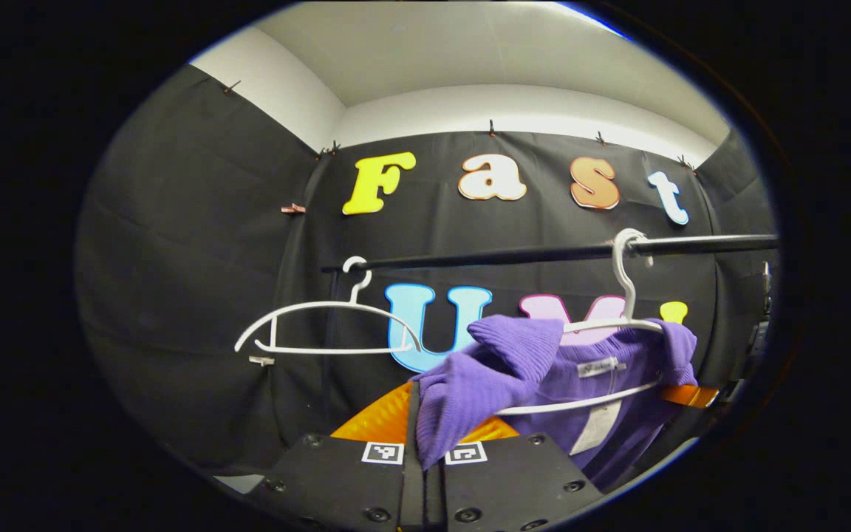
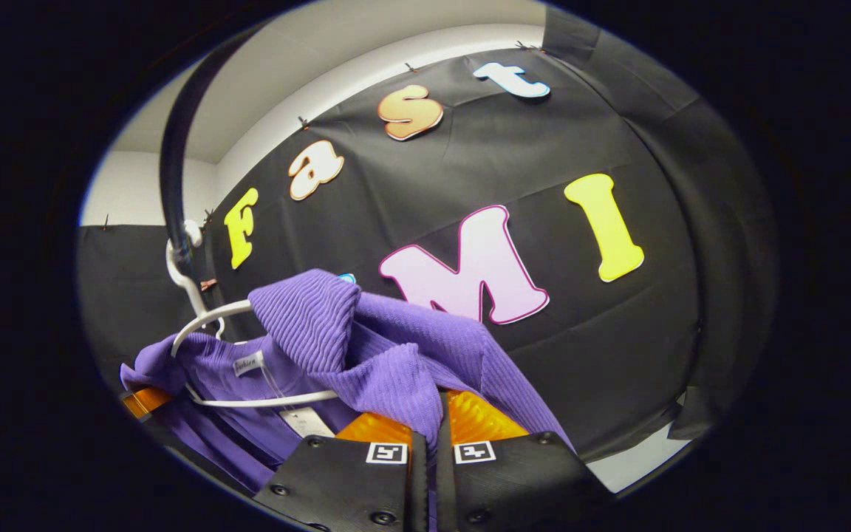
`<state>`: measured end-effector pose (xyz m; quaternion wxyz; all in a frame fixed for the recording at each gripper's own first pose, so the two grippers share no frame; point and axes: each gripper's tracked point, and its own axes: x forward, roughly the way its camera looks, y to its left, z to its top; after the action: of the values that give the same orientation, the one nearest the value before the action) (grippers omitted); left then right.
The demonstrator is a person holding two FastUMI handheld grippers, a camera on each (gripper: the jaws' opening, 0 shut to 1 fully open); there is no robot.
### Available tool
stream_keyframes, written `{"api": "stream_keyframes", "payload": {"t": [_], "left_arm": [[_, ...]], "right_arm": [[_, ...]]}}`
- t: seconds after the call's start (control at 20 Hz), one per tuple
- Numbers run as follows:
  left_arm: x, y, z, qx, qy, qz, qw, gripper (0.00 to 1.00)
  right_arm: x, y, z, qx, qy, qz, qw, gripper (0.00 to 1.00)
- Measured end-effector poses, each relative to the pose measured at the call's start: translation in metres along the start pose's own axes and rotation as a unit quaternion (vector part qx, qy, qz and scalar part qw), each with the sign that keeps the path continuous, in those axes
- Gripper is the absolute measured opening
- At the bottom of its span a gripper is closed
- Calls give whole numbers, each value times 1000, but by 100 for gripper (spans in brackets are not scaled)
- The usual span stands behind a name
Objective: Grasp the clothes on the hanger with both hands and then place them into the laundry hamper below.
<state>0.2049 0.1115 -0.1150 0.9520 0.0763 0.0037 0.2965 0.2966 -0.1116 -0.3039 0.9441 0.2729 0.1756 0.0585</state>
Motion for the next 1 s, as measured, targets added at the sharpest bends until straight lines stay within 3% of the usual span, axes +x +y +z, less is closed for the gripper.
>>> {"api": "stream_keyframes", "payload": {"t": [0.15,0.35,0.5,0.75,1.0], "left_arm": [[19,27,25,21,-34,39,998,8],[51,60,5,41,-4,65,997,4],[66,63,-41,39,54,53,996,6],[49,40,-111,6,117,29,993,6],[30,-14,-137,-5,141,-32,989,6]], "right_arm": [[4,8,1,-4,1,9,1000,8],[3,22,2,1,5,32,999,8],[7,16,10,1,-5,28,1000,8],[13,8,19,-2,-18,22,1000,8],[27,-2,29,12,-36,12,999,8]]}}
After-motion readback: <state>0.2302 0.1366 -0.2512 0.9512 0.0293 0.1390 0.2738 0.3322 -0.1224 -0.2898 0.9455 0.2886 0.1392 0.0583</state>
